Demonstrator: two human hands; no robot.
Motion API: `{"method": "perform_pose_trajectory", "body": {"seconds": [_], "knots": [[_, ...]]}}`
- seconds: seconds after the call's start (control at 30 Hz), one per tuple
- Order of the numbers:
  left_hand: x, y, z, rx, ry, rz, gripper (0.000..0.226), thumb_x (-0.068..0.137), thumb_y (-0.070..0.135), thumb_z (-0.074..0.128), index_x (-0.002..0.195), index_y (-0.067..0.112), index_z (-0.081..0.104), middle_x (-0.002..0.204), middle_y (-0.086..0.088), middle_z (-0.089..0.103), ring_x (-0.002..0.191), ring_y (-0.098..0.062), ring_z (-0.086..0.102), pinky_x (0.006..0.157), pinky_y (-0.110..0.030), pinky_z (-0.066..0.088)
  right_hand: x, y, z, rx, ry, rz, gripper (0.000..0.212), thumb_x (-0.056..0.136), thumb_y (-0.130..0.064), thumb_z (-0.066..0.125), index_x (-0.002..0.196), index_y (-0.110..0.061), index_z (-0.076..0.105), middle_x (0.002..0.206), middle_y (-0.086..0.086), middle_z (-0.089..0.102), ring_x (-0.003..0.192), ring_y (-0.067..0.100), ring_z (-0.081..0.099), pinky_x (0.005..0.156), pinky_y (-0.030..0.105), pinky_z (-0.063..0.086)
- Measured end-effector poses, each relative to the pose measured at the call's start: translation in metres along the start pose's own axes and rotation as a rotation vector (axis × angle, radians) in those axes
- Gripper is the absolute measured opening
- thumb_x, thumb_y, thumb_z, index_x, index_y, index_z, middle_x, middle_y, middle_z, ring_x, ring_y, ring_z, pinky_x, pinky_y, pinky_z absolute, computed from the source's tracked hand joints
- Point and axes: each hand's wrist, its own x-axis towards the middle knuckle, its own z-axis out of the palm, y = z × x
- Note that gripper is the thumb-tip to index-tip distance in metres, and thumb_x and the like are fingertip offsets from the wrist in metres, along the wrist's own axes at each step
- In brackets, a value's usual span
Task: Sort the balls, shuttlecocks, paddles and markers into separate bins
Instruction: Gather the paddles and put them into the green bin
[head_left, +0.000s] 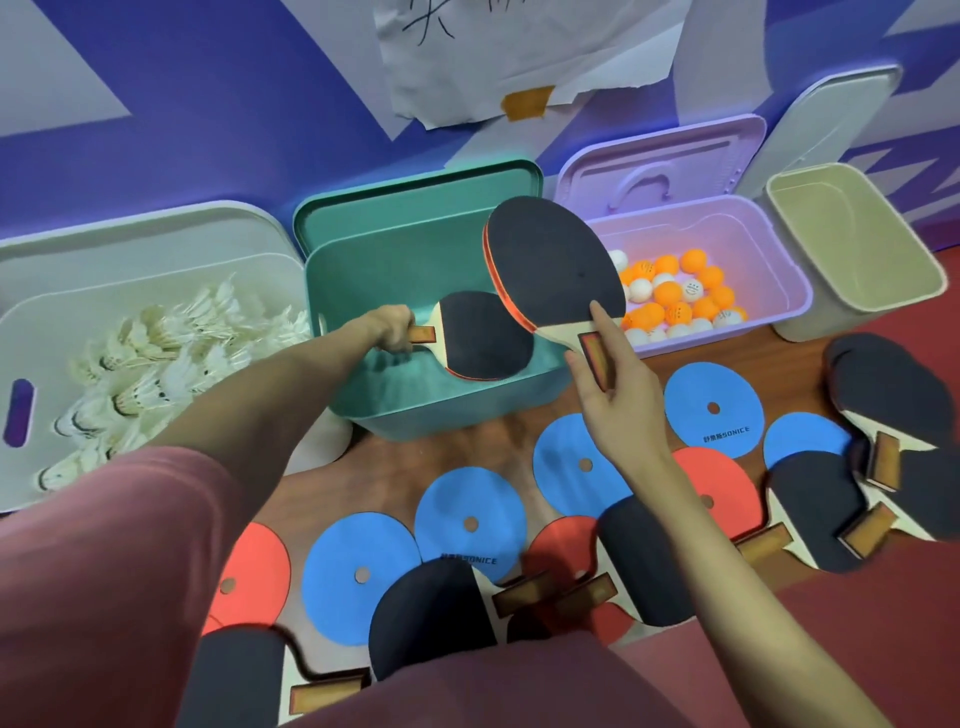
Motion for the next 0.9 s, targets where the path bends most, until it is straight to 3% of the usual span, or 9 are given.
{"method": "perform_pose_trajectory", "body": {"seconds": [0.13, 0.2, 0.27, 0.37, 0.53, 0.73, 0.9], "knots": [[-0.007, 0.000, 0.002, -0.089, 0.005, -0.021, 0.033, 0.083, 0.033, 0.068, 0.095, 0.002, 0.069, 0.083, -0.010, 0.065, 0.075, -0.025, 0.057, 0.074, -0.033, 0.050, 0.003, -0.012, 0.000, -0.090, -0.054, 0.009, 0.053, 0.094, -0.032, 0.052, 0.144, -0.029, 0.035, 0.121, 0.005, 0.064, 0.108, 0.029, 0.059, 0.087, 0.044, 0.049], [-0.011, -0.003, -0.002, -0.130, 0.053, -0.019, 0.027, 0.085, 0.023, 0.064, 0.099, 0.000, 0.068, 0.097, -0.015, 0.068, 0.082, -0.026, 0.057, 0.080, -0.032, 0.049, 0.008, -0.021, 0.001, -0.157, -0.099, 0.008, 0.053, 0.095, -0.033, 0.051, 0.145, -0.026, 0.035, 0.125, 0.004, 0.062, 0.113, 0.028, 0.057, 0.088, 0.040, 0.048], [-0.015, -0.006, -0.010, -0.187, 0.128, -0.011, 0.025, 0.086, 0.014, 0.057, 0.102, -0.002, 0.067, 0.108, -0.019, 0.067, 0.093, -0.030, 0.061, 0.085, -0.034, 0.048, 0.017, -0.031, 0.008, -0.258, -0.154, 0.002, 0.052, 0.095, -0.034, 0.049, 0.145, -0.023, 0.035, 0.130, 0.004, 0.059, 0.118, 0.028, 0.054, 0.089, 0.039, 0.046], [-0.034, -0.006, -0.032, -0.268, 0.262, 0.069, 0.022, 0.086, 0.012, 0.059, 0.103, 0.000, 0.066, 0.108, -0.016, 0.068, 0.100, -0.032, 0.062, 0.088, -0.034, 0.047, 0.031, -0.049, 0.028, -0.397, -0.243, 0.073, 0.050, 0.095, -0.031, 0.048, 0.142, -0.017, 0.038, 0.131, 0.010, 0.057, 0.121, 0.032, 0.051, 0.093, 0.040, 0.042], [-0.094, -0.021, -0.043, -0.168, 0.521, 0.240, 0.029, 0.084, 0.013, 0.060, 0.112, 0.004, 0.060, 0.111, -0.016, 0.062, 0.104, -0.031, 0.058, 0.090, -0.035, 0.044, 0.047, -0.079, 0.073, -0.499, -0.340, 0.252, 0.032, 0.090, -0.020, 0.047, 0.120, -0.007, 0.051, 0.128, 0.016, 0.056, 0.119, 0.036, 0.051, 0.093, 0.037, 0.042], [-0.158, -0.044, -0.023, -0.274, 0.579, 0.367, 0.025, 0.084, 0.010, 0.063, 0.108, 0.005, 0.063, 0.108, -0.013, 0.063, 0.102, -0.025, 0.058, 0.089, -0.027, 0.039, 0.049, -0.079, 0.124, -0.503, -0.288, 0.370, 0.038, 0.086, -0.014, 0.051, 0.123, -0.003, 0.052, 0.126, 0.016, 0.058, 0.118, 0.034, 0.054, 0.093, 0.036, 0.044], [-0.192, -0.071, -0.009, -0.425, 0.616, 0.341, 0.018, 0.084, 0.009, 0.063, 0.102, 0.007, 0.067, 0.103, -0.008, 0.066, 0.096, -0.020, 0.060, 0.080, -0.020, 0.041, 0.053, -0.068, 0.151, -0.390, -0.231, 0.499, 0.049, 0.086, -0.017, 0.053, 0.129, 0.003, 0.042, 0.126, 0.014, 0.058, 0.116, 0.030, 0.056, 0.087, 0.033, 0.045]]}}
